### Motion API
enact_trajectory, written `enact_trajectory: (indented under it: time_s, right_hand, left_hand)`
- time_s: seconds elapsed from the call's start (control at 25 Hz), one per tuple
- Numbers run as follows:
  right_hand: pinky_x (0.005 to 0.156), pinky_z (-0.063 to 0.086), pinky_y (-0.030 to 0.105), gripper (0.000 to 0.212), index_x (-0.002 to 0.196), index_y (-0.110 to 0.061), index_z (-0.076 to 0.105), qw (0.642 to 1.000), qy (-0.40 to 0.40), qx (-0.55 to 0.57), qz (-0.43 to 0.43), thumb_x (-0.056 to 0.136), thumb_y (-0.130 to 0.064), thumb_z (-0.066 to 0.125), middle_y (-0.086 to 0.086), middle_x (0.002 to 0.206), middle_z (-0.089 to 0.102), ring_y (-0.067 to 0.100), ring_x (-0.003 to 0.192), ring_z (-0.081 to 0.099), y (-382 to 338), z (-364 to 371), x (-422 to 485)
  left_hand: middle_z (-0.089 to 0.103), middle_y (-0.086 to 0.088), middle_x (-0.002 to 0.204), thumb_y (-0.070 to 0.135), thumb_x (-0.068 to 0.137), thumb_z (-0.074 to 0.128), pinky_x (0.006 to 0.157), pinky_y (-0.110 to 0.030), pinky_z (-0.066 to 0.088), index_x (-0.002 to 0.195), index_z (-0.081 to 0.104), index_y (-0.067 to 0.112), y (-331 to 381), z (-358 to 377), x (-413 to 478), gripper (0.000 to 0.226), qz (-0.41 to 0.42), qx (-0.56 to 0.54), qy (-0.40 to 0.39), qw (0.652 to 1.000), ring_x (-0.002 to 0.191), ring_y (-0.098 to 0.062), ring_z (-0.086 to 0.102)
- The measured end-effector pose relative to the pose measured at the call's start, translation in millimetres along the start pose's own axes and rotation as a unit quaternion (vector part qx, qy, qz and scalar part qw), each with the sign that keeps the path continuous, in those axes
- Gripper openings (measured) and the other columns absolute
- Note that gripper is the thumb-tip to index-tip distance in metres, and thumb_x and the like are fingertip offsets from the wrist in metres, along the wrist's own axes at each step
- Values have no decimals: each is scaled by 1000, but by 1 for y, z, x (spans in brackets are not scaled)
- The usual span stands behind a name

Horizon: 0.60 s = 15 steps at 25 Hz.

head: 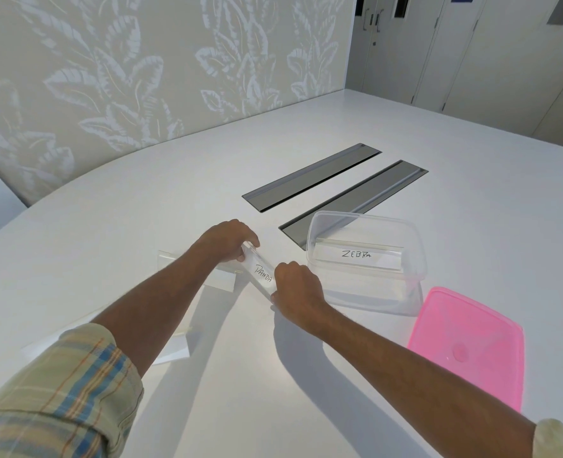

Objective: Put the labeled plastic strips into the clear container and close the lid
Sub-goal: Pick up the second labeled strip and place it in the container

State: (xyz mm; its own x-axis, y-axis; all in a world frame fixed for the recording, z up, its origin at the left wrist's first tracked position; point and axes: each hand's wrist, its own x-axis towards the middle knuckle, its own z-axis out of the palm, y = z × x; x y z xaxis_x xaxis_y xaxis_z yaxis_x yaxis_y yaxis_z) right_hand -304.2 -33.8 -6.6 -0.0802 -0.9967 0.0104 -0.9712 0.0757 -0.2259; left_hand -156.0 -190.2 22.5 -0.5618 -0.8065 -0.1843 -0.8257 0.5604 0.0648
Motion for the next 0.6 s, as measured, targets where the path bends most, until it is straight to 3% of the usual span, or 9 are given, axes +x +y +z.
enact_trajectory:
  time_s: [0.4,0.6]
  right_hand:
    - [65,42,32,21,104,-8,66,997,74,13,-13,88,-19,74,11,103,71,34,97,71,-3,-51,-1]
    - [75,53,35,25,108,-13,71,996,84,-4,1,84,-18,75,9,107,73,34,102,71,19,-100,1]
  left_hand:
    - [65,0,140,1,88,73,107,-38,48,136,71,29,3,-63,-21,56,11,22,60,998,136,-23,54]
    - [70,0,128,4,85,75,101,-44,54,128,76,29,21,-92,-32,49,22,18,91,995,126,-25,61]
